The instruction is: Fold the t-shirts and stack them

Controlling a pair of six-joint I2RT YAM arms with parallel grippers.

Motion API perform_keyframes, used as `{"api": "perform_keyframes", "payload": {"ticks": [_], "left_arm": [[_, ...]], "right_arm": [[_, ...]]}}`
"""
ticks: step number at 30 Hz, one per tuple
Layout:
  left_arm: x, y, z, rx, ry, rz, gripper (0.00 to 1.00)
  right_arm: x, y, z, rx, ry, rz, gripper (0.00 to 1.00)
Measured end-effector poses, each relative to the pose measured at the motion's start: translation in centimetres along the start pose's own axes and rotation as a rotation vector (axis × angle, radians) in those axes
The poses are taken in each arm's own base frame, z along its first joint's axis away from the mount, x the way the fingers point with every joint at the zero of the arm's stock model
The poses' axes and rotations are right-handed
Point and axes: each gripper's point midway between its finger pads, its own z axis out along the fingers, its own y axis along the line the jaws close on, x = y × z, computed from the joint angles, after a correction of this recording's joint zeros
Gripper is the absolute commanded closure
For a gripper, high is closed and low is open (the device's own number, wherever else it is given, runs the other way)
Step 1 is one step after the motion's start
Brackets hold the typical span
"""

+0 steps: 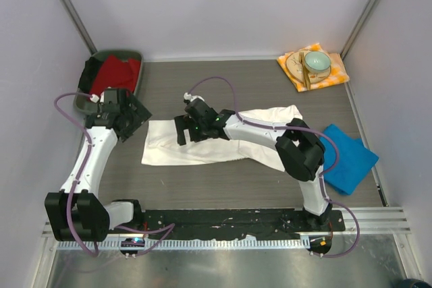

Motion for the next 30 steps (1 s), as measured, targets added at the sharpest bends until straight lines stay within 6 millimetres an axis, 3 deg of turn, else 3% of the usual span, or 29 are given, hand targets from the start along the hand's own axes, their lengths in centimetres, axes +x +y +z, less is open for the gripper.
{"api": "perform_keyframes", "payload": {"ticks": [11, 20, 30], "left_arm": [[3.4, 2.0, 1.1, -0.026, 0.086, -0.001, 0.11], [6.7, 3.6, 1.8, -0.032, 0.161, -0.03, 0.22], [7.5, 3.6, 2.8, -0.014, 0.158, -0.085, 0.55]], "right_arm": [[-0.3, 1.7, -1.8, -0.025, -0.027, -0.019, 0.0], [-0.4, 1.8, -1.9, -0.026, -0.03, -0.02, 0.0], [-0.6, 1.6, -1.9, -0.017, -0.036, -0.028, 0.0]]}}
